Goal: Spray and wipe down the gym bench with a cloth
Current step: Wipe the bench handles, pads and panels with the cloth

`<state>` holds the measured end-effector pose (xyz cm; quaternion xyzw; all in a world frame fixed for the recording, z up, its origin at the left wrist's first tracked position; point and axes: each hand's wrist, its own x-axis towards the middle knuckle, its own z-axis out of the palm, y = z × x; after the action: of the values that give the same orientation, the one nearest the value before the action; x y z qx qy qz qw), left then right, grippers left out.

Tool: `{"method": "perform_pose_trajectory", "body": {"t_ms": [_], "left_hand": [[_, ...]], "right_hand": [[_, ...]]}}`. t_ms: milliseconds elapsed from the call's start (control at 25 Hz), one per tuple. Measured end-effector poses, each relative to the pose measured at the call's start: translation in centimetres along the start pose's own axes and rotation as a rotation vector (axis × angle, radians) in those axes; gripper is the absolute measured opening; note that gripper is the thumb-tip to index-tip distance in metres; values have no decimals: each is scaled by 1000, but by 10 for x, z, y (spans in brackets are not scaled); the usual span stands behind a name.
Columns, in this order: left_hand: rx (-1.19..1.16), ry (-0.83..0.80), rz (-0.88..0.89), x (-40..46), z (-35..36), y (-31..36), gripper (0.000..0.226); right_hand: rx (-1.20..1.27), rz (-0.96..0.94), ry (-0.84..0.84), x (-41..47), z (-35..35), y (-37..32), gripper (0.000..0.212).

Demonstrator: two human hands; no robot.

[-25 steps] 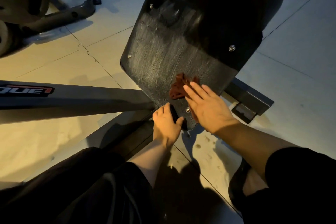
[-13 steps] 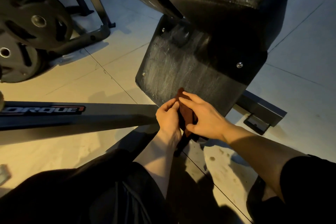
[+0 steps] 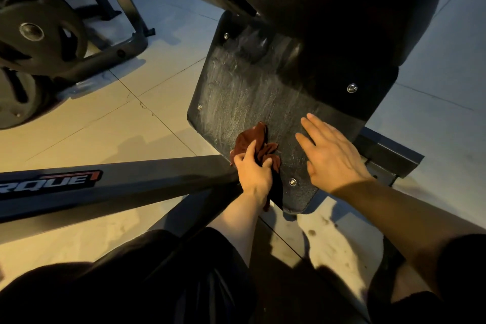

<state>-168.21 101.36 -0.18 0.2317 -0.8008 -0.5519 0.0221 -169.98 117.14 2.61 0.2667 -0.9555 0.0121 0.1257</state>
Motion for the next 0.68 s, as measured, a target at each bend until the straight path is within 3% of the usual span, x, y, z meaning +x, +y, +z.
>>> {"method": "perform_pose_trajectory", "body": {"t_ms": [120,200,280,400,440,560,640,680], "left_hand": [[113,-90,269,-30,23,19,50],[142,-126,359,-35,31,21,47],[140,-34,281,-16,25,17,46],[119,97,-36,3,12,6,45],[144,68,-5,-1,12,6,43],[243,-107,348,-30,24,14,38],[274,-87,381,-23,22,13,38],[282,-33,308,-15,19,10,39]], "right_hand": [[8,-9,66,1,-5,9,63],[19,-19,65,1,-8,14,58],[21,-34,48,0,-10,16,59],[27,-43,17,-4,-9,16,63],[26,-46,5,-6,-9,15,63],[24,-61,9,-7,-12,17,60],[32,-53,9,-6,-16,17,57],[33,-36,-1,-6,-18,17,56]]}}
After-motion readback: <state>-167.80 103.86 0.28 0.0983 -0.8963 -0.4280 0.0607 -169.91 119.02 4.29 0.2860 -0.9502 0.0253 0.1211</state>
